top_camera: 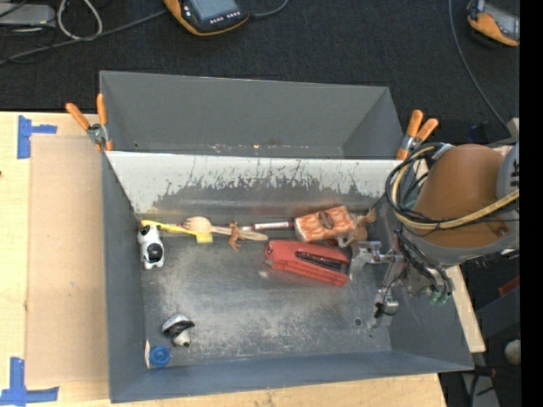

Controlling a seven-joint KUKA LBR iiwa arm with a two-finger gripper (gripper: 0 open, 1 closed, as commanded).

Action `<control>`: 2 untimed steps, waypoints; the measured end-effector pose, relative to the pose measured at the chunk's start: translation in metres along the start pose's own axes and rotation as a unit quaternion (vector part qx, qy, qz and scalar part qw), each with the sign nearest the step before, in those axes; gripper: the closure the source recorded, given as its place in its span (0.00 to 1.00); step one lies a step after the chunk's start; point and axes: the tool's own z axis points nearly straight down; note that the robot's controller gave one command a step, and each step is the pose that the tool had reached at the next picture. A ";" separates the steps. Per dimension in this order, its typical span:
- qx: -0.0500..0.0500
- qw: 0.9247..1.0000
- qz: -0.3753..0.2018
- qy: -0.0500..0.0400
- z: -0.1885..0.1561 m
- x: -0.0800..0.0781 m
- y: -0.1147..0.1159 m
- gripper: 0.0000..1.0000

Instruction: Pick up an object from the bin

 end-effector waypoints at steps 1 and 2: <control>0.001 1.000 -0.002 -0.004 -0.004 -0.002 0.000 0.00; 0.001 1.000 -0.014 -0.005 0.036 -0.048 0.042 0.00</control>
Offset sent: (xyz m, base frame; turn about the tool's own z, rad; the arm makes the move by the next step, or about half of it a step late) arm 0.0500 0.0462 -0.0408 -0.0324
